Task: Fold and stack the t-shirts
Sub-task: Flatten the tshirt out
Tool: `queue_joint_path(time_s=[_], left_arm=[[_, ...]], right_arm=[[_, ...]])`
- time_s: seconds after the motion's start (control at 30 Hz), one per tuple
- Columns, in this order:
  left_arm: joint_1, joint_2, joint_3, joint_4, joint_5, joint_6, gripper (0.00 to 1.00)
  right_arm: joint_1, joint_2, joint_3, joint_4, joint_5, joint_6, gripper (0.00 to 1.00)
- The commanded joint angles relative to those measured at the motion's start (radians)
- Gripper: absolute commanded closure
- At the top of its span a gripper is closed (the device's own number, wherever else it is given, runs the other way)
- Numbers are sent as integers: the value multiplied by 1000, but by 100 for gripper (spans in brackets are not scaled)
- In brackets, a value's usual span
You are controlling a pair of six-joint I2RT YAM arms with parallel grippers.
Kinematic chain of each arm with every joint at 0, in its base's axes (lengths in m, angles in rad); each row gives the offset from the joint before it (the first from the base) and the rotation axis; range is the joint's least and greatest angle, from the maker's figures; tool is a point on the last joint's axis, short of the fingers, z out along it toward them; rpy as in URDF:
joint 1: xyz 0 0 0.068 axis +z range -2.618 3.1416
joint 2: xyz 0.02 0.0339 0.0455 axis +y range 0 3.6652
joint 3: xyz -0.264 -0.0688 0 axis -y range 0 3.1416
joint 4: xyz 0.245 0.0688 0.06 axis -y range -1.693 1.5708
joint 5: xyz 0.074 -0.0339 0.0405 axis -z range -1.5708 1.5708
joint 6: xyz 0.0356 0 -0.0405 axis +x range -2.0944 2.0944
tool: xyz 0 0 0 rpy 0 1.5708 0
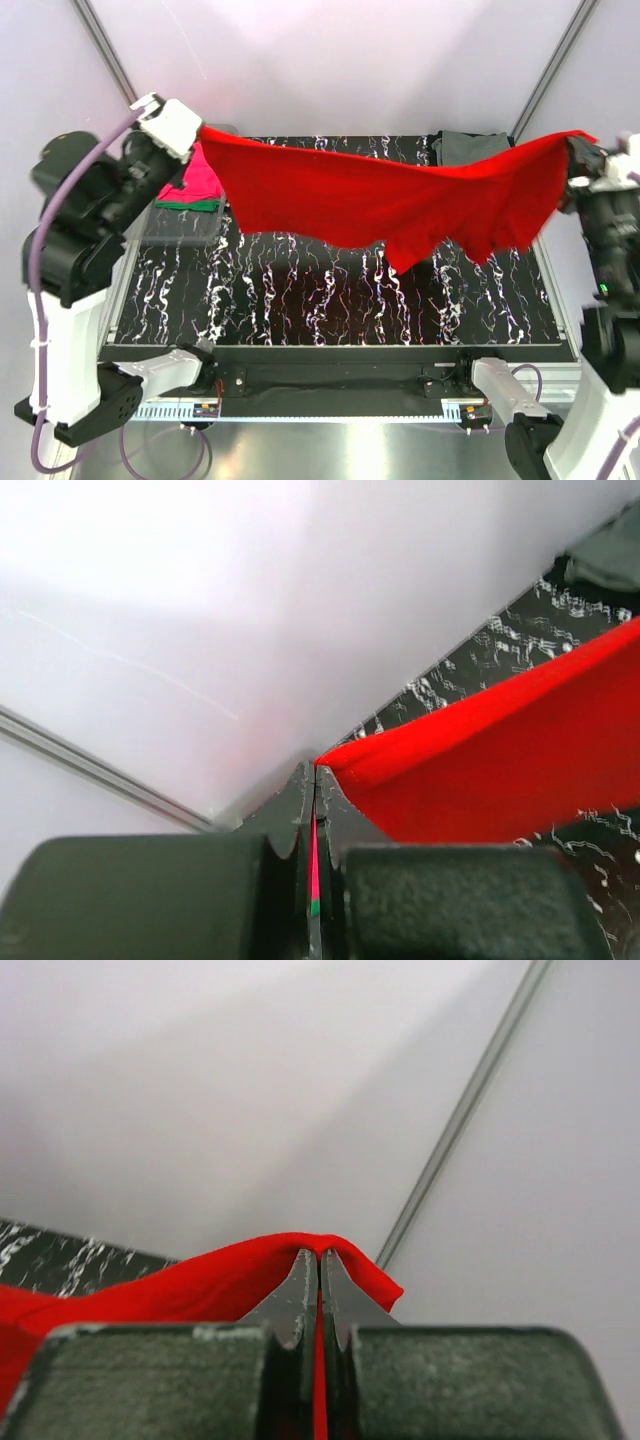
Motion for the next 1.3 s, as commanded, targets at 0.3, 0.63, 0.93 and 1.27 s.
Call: queue_joint_path(time_s=[0.3,0.63,0.93,1.27], left_arm=[[102,62,88,36,12,-22,100],[102,220,-188,53,-31,-4,100],[152,584,-213,160,-116,39,100],[184,935,-48,229,-230,102,100]], right_arm=[[3,188,150,193,101,-148,100],[3,350,-273,431,-16,-227,100],[3,717,-367,554,-152,-308,100],[34,1122,-100,556,-142,-288,100]])
